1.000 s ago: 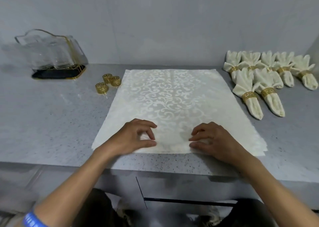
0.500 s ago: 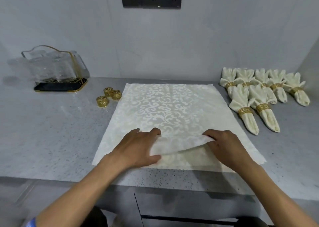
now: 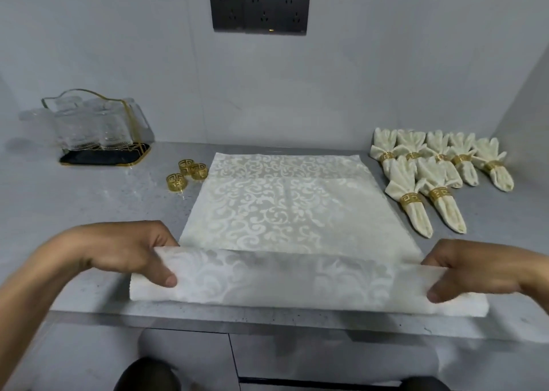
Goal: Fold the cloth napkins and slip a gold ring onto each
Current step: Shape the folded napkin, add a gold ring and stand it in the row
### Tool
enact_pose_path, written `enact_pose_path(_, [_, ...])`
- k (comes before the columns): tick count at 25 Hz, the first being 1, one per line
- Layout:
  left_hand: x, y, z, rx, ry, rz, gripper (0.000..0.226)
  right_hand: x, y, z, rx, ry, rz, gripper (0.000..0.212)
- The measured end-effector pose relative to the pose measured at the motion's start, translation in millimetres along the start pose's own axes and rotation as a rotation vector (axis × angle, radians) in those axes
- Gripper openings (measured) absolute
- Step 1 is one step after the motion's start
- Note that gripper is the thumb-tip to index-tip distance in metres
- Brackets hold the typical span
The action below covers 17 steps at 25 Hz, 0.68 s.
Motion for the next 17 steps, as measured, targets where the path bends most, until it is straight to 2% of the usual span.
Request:
enact_pose_path(2, [-3.5, -2.0, 1.4, -0.012, 0.018, 0.025, 0.009, -9.4, -0.6, 3.1, -0.030, -0.046, -0.095, 0.014])
enact_pose_path(5, [-12.8, -16.5, -23.5, -0.062, 0.297, 0.068, 0.011, -26.7, 3.0, -19.0, 0.026, 0.094, -0.132, 0.019])
enact_pose_path(7, [-22.6, -31.3, -48.7, -0.116, 0.495, 0.037, 0.012, -35.5, 8.2, -47.6, 0.081, 0.237, -0.075, 0.015])
enact_pose_path(10, [-37.6, -36.9, -89.9, -0.179, 0.811, -0.134, 0.020, -54.3, 14.4, -92.4, 0.143, 0.630, -0.028, 0.008])
enact_pose_path(12, [-35.2, -22.9, -105.0, -0.115, 1.062, -0.381, 0.030, -56.0, 8.2, -111.0, 0.094, 0.943, 0.075, 0.032])
enact_pose_path(13, [-26.6, -16.1, -108.0, 0.004, 1.081, -0.434, 0.037, -48.4, 3.7, -113.1, 0.012, 1.039, 0.123, 0.042])
enact_pose_path(14, [-11.9, -10.6, -107.3, 0.157, 1.002, -0.450, 0.041, -34.8, 0.4, -110.9, -0.123, 1.065, 0.155, 0.046])
enact_pose_path(15, [6.6, -6.3, -105.6, 0.274, 0.861, -0.456, 0.045, -16.5, -4.7, -105.2, -0.257, 0.989, 0.187, 0.047])
enact_pose_path(17, [40.8, -8.2, -106.9, 0.348, 0.633, -0.583, 0.050, 23.0, -8.6, -97.3, -0.373, 0.802, 0.350, 0.046])
Point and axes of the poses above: each hand's wrist, its own z-axis away from the middle knuckle, its own x-axis out of the palm, y = z × x, the point moved 1 cm from there along -z, towards the middle knuckle, and after that the axes turned 4 degrees about x, right-handed, at the moved point
